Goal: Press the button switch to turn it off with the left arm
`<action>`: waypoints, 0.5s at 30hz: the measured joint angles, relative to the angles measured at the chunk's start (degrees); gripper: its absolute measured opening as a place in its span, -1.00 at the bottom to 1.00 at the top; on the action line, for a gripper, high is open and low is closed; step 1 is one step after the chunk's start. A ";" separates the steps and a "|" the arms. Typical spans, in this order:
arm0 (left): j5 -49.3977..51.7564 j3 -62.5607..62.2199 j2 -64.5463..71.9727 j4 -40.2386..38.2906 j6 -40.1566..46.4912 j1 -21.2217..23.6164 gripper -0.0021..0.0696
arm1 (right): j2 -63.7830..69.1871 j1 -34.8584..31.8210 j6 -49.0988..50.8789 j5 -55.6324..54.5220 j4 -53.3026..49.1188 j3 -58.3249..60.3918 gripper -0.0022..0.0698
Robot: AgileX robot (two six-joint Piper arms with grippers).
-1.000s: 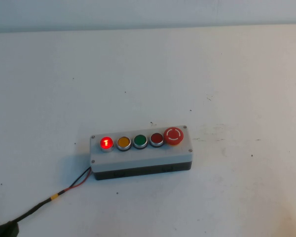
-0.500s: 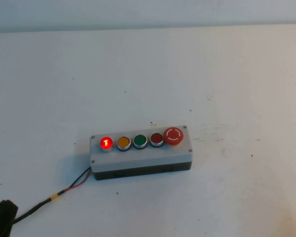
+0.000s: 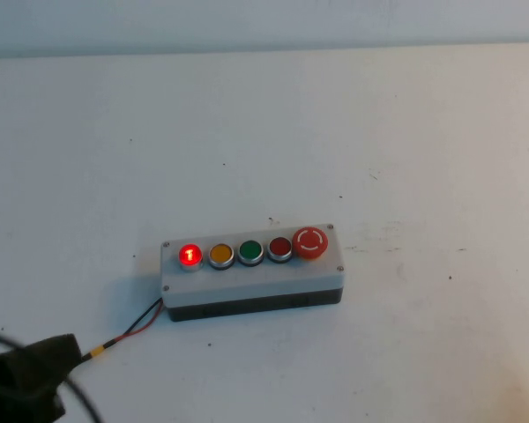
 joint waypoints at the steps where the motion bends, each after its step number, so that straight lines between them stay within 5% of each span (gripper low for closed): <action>1: 4.53 -4.07 4.82 2.36 0.18 0.00 -0.95 | 0.00 0.00 0.00 0.00 0.00 0.00 -0.98; 8: 25.06 -28.24 34.55 14.31 6.71 0.00 -0.95 | 0.00 0.00 0.00 0.00 0.00 0.00 -0.98; 15: 29.64 -45.86 57.84 17.10 11.69 -1.13 -0.95 | 0.00 0.00 0.00 0.00 0.00 0.00 -0.98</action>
